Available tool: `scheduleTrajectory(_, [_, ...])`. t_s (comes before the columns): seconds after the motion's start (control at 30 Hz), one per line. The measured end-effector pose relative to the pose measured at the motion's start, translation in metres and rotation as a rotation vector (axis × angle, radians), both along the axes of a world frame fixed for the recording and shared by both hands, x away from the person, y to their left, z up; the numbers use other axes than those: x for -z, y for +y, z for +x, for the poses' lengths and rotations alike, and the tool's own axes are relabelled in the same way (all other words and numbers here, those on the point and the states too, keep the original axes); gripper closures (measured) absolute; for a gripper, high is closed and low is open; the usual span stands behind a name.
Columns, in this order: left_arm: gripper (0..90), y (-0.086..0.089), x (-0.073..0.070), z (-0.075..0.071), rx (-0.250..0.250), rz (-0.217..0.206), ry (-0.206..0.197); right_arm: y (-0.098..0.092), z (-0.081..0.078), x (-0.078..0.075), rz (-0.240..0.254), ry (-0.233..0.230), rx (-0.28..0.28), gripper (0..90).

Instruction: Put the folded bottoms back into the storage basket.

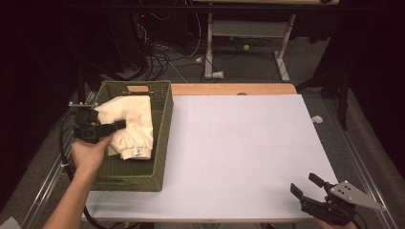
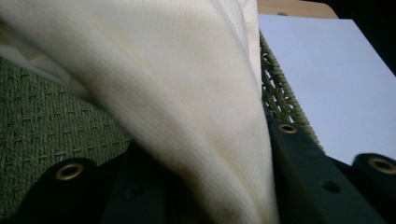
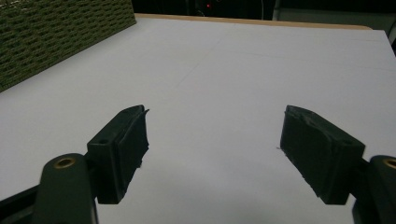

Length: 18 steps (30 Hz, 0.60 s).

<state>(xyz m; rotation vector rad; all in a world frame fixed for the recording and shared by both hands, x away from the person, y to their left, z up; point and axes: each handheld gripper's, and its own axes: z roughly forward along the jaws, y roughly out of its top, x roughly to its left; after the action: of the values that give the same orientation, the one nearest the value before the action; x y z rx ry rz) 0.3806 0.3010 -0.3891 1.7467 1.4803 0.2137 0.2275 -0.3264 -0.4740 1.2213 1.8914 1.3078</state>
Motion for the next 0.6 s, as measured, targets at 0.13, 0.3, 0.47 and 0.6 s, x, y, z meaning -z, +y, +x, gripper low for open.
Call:
scheduleTrajectory(0.13, [67.9,-0.002,0.005,0.008,-0.008,0.007,0.019,0.000,0.000,0.000,0.000,0.001,0.000,23.8])
scheduleTrajectory(0.3, [67.7,-0.005,0.011,0.018,-0.017,0.009,0.039,0.000,0.000,0.000,-0.004,0.000,-0.003,23.8])
scheduleTrajectory(0.47, [67.7,-0.009,0.017,0.027,-0.022,0.009,0.065,0.000,0.000,0.000,-0.003,0.001,-0.004,23.8])
scheduleTrajectory(0.6, [67.7,-0.012,0.022,0.033,-0.026,0.015,0.086,0.000,0.001,0.000,0.000,0.004,-0.005,23.8])
